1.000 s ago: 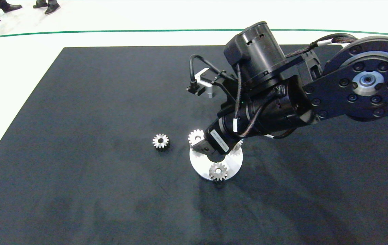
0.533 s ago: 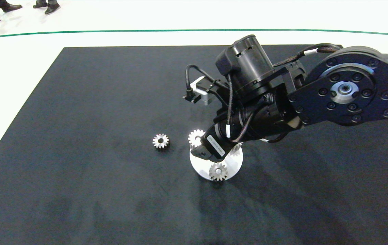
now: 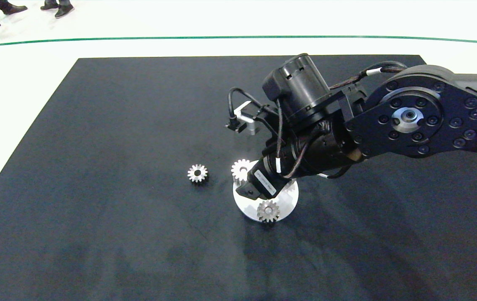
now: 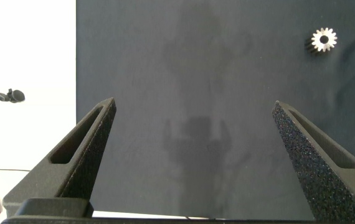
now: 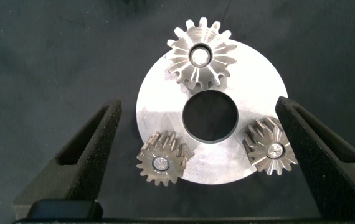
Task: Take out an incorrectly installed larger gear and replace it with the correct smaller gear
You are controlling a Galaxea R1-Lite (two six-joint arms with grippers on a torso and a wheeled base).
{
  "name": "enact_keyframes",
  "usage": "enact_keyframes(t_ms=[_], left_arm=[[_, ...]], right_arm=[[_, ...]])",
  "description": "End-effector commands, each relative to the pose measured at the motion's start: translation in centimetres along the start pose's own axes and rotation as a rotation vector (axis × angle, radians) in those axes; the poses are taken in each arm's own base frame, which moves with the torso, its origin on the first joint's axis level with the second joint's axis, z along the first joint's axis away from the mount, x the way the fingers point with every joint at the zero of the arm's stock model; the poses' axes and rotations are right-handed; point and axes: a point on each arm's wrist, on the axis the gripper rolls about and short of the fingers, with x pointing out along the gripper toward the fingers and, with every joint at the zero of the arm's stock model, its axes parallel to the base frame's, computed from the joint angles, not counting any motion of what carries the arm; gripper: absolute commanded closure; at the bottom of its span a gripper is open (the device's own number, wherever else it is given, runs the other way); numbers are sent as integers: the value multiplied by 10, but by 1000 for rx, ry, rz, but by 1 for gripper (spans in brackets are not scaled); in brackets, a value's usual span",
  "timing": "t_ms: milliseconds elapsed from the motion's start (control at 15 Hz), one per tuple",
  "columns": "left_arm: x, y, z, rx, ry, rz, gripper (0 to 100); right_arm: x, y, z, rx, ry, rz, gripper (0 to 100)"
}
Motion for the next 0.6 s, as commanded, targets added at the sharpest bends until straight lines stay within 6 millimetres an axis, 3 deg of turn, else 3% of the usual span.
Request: enact_keyframes(t_ms=[67,600], left_arm=[[-1,0,-1,1,1,2,0],[-1,0,-1,1,1,2,0]], right_arm=[[6,-1,-2,0,16,-2,0],[10,-3,-2,5,17,-6,0]])
